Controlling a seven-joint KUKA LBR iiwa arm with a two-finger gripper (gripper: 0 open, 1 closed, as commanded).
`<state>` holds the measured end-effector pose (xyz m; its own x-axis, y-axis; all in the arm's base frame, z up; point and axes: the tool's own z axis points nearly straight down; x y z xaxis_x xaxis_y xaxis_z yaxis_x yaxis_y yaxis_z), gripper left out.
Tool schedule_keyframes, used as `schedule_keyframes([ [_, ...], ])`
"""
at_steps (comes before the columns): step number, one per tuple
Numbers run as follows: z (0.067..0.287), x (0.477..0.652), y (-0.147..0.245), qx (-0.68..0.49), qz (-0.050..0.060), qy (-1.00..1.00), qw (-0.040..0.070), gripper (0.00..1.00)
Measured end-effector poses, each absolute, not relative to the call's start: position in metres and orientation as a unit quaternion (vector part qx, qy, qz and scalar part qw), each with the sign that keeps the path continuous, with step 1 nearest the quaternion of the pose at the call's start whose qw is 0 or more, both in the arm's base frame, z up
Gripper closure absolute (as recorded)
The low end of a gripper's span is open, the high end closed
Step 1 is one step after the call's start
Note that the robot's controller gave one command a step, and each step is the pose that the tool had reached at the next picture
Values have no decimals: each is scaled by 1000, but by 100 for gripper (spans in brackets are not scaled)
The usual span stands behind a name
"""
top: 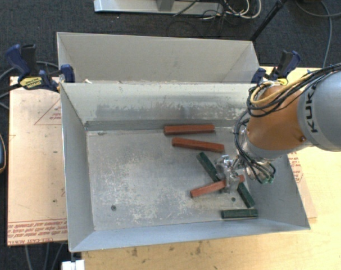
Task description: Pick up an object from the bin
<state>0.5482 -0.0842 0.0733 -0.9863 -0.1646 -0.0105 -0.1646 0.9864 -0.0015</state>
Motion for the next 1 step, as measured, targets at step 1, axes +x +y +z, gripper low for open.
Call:
schedule_keyframes([
  [1, 275, 567, -73, -101, -1, 995, 6, 100],
])
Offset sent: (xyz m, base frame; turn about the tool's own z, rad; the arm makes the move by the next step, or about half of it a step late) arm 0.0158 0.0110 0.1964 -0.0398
